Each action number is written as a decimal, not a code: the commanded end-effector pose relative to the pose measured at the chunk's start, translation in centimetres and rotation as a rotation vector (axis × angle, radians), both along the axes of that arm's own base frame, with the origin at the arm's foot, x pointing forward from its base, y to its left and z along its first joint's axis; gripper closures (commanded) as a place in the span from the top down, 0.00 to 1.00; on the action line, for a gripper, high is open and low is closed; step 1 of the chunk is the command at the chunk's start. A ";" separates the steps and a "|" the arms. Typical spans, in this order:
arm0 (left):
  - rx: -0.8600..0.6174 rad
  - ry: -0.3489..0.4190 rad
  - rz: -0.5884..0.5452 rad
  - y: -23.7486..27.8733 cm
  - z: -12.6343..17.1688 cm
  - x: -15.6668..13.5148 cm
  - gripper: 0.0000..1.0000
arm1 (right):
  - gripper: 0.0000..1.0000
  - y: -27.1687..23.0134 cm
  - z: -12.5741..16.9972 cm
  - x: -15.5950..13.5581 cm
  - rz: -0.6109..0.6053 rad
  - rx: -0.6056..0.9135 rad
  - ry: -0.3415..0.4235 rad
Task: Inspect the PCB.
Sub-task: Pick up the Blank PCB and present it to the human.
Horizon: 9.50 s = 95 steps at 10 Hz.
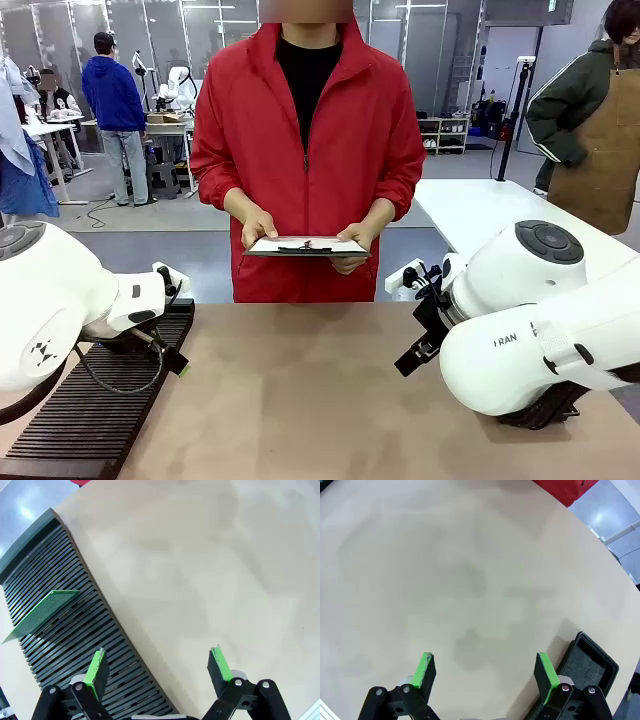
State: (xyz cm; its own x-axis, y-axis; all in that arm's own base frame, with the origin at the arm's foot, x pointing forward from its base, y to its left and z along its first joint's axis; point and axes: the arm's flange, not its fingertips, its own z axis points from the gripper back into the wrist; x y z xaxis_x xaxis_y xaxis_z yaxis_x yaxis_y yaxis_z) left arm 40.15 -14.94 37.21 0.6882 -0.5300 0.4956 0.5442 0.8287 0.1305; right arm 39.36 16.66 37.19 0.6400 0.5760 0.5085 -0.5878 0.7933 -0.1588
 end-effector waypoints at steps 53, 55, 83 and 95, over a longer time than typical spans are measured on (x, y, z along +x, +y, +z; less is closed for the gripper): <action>0.627 0.016 -0.280 9.3 13.3 -2.8 1.00 | 1.00 -36.1 8.0 -20.4 -0.203 1.204 0.360; 0.590 0.069 -0.598 11.3 11.7 0.2 1.00 | 1.00 -36.1 8.0 -20.4 -0.203 1.204 0.360; 0.554 0.137 -0.845 13.4 -1.1 15.1 0.00 | 1.00 -36.1 8.0 -20.4 -0.203 1.204 0.360; -0.654 0.408 -0.178 19.1 2.6 7.9 0.00 | 1.00 -36.1 8.0 -20.4 -0.203 1.204 0.360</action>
